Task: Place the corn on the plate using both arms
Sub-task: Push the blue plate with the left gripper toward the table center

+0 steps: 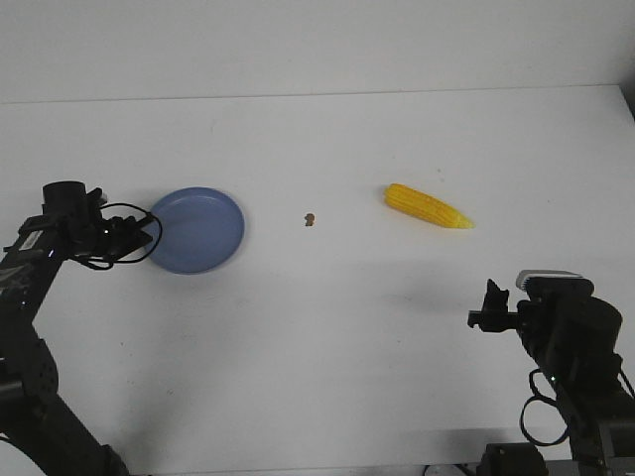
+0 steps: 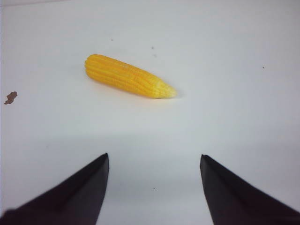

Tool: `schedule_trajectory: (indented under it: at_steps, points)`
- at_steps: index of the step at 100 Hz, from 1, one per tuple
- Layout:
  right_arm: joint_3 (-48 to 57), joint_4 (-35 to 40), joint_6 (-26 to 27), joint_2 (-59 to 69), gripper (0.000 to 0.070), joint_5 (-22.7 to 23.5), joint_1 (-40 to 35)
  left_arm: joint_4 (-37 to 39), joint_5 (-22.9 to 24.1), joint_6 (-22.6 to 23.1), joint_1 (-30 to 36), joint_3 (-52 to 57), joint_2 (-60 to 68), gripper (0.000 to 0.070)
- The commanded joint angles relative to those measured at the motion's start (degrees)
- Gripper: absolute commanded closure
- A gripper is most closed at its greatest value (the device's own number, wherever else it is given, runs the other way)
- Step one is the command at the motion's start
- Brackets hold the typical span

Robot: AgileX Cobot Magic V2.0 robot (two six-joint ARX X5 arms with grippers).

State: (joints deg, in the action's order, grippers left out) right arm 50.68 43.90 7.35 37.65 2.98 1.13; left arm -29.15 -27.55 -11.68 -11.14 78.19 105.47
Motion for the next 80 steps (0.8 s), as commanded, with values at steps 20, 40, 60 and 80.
schedule_trajectory:
  at_steps: [20,40,60,80]
  points:
    - [1.1,-0.6,0.4,0.3,0.0291,0.0,-0.2,-3.0,-4.4,0.4,5.6,1.0,-7.6,0.0692]
    - [1.1,-0.6,0.4,0.3,0.0291,0.0,-0.2,-3.7,-4.4,0.5,14.4,-1.5,-10.7,0.0692]
    - [1.1,-0.6,0.4,0.3,0.0291,0.0,-0.2,-1.9,-4.4,0.9,24.0,-6.9,-11.0,0.069]
    - [1.1,-0.5,0.4,0.3,0.0291,0.0,-0.2,0.3,-4.1,0.6,28.9,-10.6,-11.0,0.069]
